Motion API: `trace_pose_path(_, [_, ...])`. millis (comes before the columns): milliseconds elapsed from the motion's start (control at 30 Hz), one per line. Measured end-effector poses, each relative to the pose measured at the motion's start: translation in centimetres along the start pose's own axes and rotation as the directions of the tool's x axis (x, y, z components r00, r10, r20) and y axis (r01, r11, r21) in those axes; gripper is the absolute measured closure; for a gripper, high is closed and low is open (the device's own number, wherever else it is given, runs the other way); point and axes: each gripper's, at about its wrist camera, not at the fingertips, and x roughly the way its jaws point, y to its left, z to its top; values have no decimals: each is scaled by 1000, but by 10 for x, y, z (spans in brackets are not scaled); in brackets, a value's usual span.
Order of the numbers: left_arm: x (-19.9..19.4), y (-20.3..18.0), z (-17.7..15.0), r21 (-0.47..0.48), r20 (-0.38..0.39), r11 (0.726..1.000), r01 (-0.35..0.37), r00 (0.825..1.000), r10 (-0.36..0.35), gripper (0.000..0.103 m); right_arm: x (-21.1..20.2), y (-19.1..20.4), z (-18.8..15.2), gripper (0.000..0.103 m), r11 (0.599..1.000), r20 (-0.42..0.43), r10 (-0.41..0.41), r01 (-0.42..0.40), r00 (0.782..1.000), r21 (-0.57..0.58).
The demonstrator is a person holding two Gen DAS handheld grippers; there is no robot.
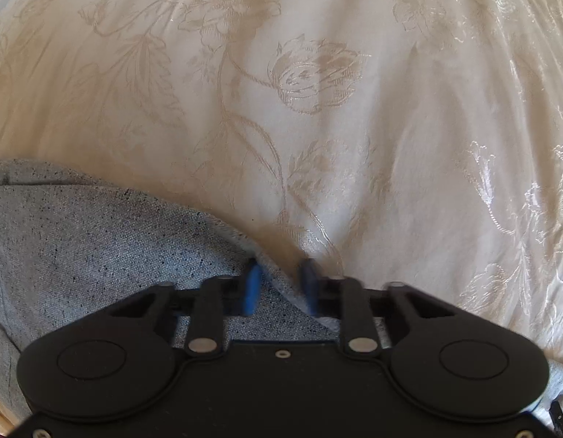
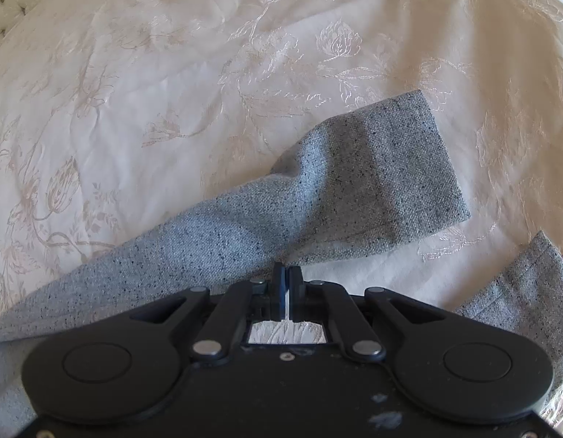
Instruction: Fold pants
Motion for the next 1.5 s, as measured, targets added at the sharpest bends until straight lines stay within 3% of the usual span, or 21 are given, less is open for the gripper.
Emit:
trace_pose_path(67, [-15, 9, -7, -33, 73, 998, 58, 996, -56, 96, -4, 1, 2, 101, 1000, 6, 5, -5, 1000, -6])
trace_pose_path(133, [-34, 16, -17, -32, 147, 994, 102, 984, -96, 97, -11, 2, 5, 101, 1000, 23, 18, -18, 1000, -13])
trace_pose_path(267, [-81, 21, -47, 31, 269, 993, 111, 956, -115, 98, -37, 9, 19, 101, 998, 88, 55, -52, 995, -36])
trace_pose_path(467, [-144, 48, -111, 97, 390, 987, 131, 907, -159, 98, -95, 2, 21, 101, 994, 181, 99, -88, 978, -70])
trace_pose_path(567, [-158, 65, -148, 120, 408, 984, 131, 897, -169, 98, -117, -18, 3, 101, 994, 188, 106, -99, 976, -48])
trace_pose_path(700, [-152, 79, -201, 143, 389, 983, 119, 906, -166, 98, -134, -48, -34, 101, 997, 167, 74, -70, 983, -34])
trace_pose_path(833, [-121, 93, -245, 79, 280, 991, 108, 952, -126, 98, -120, -72, -81, 101, 999, 93, 9, -6, 996, -33])
trace_pose_path(1000, [-70, 97, -271, 39, 171, 998, 50, 984, -56, 99, -84, -86, -118, 101, 998, -2, -41, 41, 999, -50])
trace_pose_path(1167, [-53, 90, -272, 52, 160, 999, 13, 987, -22, 100, -72, -95, -126, 100, 1000, 3, -18, 18, 1000, -25])
trace_pose_path(1267, [-54, 87, -273, 60, 171, 998, 5, 985, -15, 100, -78, -108, -124, 93, 999, 19, 37, -38, 999, 28])
trace_pose_path(1367, [-55, 85, -270, 55, 173, 998, 0, 985, -10, 100, -87, -129, -124, 79, 992, 41, 77, -81, 996, 98])
trace_pose_path(1500, [-51, 88, -275, 30, 172, 1000, -3, 985, -2, 100, -91, -158, -125, 78, 978, 67, 81, -92, 994, 184])
